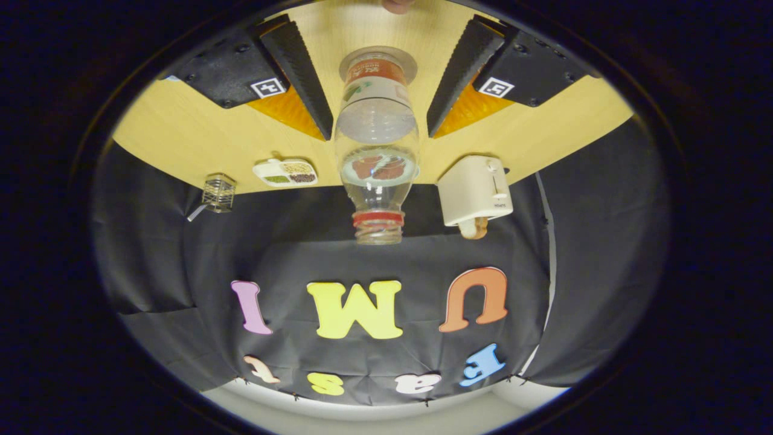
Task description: Take the bottle from table, then pour the juice into the cup, finally place the bottle on the coaster
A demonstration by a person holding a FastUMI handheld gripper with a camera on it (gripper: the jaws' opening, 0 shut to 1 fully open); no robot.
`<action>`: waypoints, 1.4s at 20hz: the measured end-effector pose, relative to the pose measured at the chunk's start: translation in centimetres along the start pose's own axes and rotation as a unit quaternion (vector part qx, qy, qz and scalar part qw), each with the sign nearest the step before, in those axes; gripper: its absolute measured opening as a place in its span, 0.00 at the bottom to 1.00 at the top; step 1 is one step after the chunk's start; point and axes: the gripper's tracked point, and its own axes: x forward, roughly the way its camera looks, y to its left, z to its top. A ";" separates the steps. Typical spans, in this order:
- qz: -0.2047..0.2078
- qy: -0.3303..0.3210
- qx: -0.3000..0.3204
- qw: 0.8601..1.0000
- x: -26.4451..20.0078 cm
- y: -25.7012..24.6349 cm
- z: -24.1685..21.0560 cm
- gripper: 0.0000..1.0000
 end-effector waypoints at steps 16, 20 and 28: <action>-0.026 -0.054 -0.017 0.998 -13.0 -0.4 14.8 1.00; -0.025 -0.031 -0.032 0.999 -16.3 -1.3 17.0 1.00; -0.032 -0.037 -0.012 0.999 -23.0 -3.6 21.2 1.00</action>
